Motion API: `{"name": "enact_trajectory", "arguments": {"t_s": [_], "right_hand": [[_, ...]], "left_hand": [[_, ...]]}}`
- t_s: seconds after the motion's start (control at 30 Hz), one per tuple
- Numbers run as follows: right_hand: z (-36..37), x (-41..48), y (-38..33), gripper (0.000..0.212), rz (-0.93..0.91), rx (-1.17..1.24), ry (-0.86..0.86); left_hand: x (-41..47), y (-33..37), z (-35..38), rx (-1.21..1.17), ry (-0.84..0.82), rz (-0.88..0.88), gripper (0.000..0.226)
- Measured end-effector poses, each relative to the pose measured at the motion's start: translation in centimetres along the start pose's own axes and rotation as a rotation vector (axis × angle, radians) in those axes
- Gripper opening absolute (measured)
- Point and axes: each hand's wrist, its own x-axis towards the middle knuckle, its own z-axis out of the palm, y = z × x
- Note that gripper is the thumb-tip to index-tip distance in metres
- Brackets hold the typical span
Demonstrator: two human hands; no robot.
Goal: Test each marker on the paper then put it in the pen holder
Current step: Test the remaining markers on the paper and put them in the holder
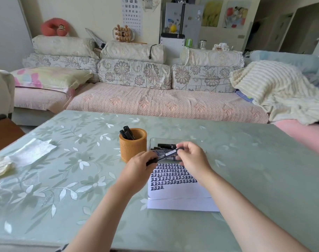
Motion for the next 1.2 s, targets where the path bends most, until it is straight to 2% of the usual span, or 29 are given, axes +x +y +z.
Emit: {"name": "enact_trajectory", "arguments": {"t_s": [0.1, 0.17, 0.23, 0.33, 0.37, 0.5, 0.63, 0.73, 0.8, 0.83, 0.9, 1.0, 1.1, 1.2], "right_hand": [[-0.8, -0.8, 1.0, 0.032, -0.263, -0.461, -0.012], [-0.9, -1.6, 1.7, 0.037, -0.461, -0.634, -0.1], [-0.7, -2.6, 2.0, 0.038, -0.526, -0.772, -0.178], [-0.5, -3.4, 2.4, 0.032, -0.585, -1.027, -0.181], [-0.6, -3.5, 2.4, 0.03, -0.569, -1.036, -0.186], [-1.1, -4.3, 2.3, 0.02, -0.332, -0.777, -0.364], [-1.3, -4.7, 2.5, 0.026, -0.306, -0.744, -0.413], [-1.2, -4.5, 3.0, 0.022, -0.274, -0.704, -0.429], [-1.0, -4.3, 3.4, 0.022, -0.242, -0.672, -0.454], [-1.0, -4.1, 3.7, 0.023, -0.239, -0.663, -0.456], [-0.8, -3.5, 4.2, 0.023, -0.299, -0.685, -0.428], [-0.6, -2.6, 5.0, 0.02, -0.511, -0.783, -0.354], [-0.5, -2.2, 4.9, 0.01, -0.732, -0.826, -0.254], [-0.1, -1.8, 5.2, 0.009, -0.814, -0.878, -0.206]], "left_hand": [[-0.5, 0.3, -0.1, -0.002, -0.043, 0.024, 0.02], [-0.9, 0.8, 0.0, -0.021, -0.072, 0.064, 0.022], [-1.3, 1.1, 0.1, -0.037, -0.086, 0.106, 0.023], [-1.8, 1.3, 0.2, -0.021, -0.082, 0.141, 0.021], [-1.9, 1.4, 0.2, -0.007, -0.073, 0.152, 0.021], [-2.3, 1.4, 0.4, 0.085, -0.079, 0.241, 0.017], [-2.5, 1.0, 0.8, 0.167, -0.068, 0.293, 0.015], [-2.3, 0.6, 0.9, 0.191, -0.052, 0.321, 0.012], [-2.2, 0.3, 0.9, 0.201, -0.084, 0.368, 0.01], [-2.2, 0.1, 1.0, 0.209, -0.115, 0.376, 0.016], [-2.1, -0.4, 1.2, 0.217, -0.166, 0.346, 0.031], [-2.1, -0.8, 1.6, 0.193, -0.218, 0.235, 0.042], [-1.7, -0.9, 1.1, 0.059, -0.287, 0.097, 0.03], [-1.3, -1.5, 0.6, -0.01, -0.337, 0.043, 0.024]]}}
